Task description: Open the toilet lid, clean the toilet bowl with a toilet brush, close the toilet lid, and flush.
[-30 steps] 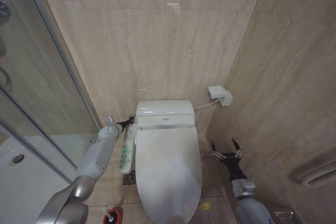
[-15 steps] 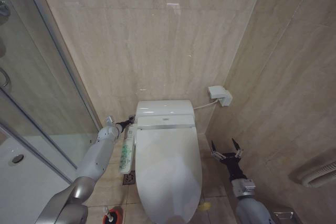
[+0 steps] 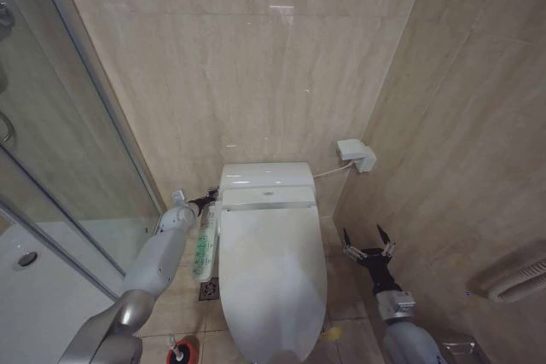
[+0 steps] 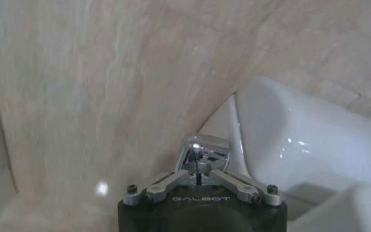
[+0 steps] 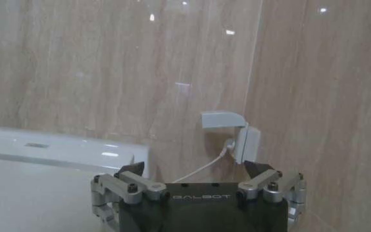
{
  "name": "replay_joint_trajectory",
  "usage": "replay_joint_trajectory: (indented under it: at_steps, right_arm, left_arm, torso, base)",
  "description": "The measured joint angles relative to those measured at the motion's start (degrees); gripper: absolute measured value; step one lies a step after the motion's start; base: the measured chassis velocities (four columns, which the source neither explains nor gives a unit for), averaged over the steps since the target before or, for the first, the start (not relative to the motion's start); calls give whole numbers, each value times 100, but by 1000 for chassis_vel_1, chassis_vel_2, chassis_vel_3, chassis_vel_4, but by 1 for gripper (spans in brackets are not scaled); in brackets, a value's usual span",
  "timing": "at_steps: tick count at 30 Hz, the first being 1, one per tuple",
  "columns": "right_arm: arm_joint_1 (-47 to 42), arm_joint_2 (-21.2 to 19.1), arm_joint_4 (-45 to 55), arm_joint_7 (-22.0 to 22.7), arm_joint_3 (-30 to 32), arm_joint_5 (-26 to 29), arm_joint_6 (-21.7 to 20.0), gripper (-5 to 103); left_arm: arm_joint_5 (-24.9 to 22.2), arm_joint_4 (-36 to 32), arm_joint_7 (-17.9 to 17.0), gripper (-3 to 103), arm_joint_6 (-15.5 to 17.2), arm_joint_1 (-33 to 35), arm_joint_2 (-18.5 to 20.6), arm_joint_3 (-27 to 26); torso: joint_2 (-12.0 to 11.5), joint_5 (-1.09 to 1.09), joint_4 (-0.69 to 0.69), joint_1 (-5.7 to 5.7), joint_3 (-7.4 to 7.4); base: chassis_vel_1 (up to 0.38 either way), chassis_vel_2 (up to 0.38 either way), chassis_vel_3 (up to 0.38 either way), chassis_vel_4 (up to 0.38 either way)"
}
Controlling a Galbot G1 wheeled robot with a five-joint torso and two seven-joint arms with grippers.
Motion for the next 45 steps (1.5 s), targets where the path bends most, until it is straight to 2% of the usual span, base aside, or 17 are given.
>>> replay_joint_trajectory:
  at_steps: [5,6,7,8,11,16,20,21,32,35,42,43,45]
  right_arm:
    - [0,0,0,0,0,-1,0,100]
    - [0,0,1,0,1,-1,1,100]
    - [-1,0,0,1,1,1,0,100]
    - [-1,0,0,1,1,1,0,100]
    - [1,0,0,0,0,0,0,100]
    - [1,0,0,0,0,0,0,100]
    - [0,0,0,1,0,0,0,100]
    - [0,0,0,0,0,0,0,100]
    - [0,0,0,0,0,0,0,100]
    - [0,0,0,0,0,0,0,100]
    - [0,0,0,0,0,0,0,100]
    - [0,0,0,0,0,0,0,100]
    - [0,0,0,0,0,0,0,100]
  left_arm:
    - [321,-176,-24,0,-255,135,18,21]
    - [415,-180,-55,0,-355,157,37,3]
    - [562,-169,-71,0,-534,188,62,-23]
    - [562,-169,-71,0,-534,188,62,-23]
    - [802,-245,-81,0,-976,285,88,1]
    - [936,-440,-124,1,-1248,387,98,13]
    - [1130,-566,-172,1,-1509,435,101,27]
    - [1190,-642,-200,22,-1572,456,104,34]
    - [1502,-1439,-477,23,-1869,828,118,-92]
    - [1775,-1647,-472,22,-2301,1058,153,-225]
    - [1760,-2327,-422,22,-2582,1598,256,-384]
    - [1760,-2420,-398,26,-2685,1721,277,-402]
    - [1736,-2632,-410,26,-2749,1939,307,-425]
  torso:
    - [-2,-1,2,3,2]
    - [-3,-1,2,3,2]
    - [-5,4,10,4,4]
    - [-5,4,10,4,4]
    - [-5,-1,15,6,4]
    - [-3,2,2,4,1]
    - [-2,3,2,2,0]
    - [-1,3,2,1,0]
    - [0,4,3,1,-1]
    - [0,3,4,0,-1]
    - [0,3,4,0,-2]
    - [0,3,4,0,-1]
    - [0,3,3,0,-1]
  base:
    - [0,0,0,0]
    - [0,0,0,0]
    - [0,0,0,0]
    - [0,0,0,0]
    - [0,0,0,0]
    - [0,0,0,0]
    - [0,0,0,0]
    - [0,0,0,0]
    - [0,0,0,0]
    - [0,0,0,0]
    - [0,0,0,0]
    - [0,0,0,0]
    - [0,0,0,0]
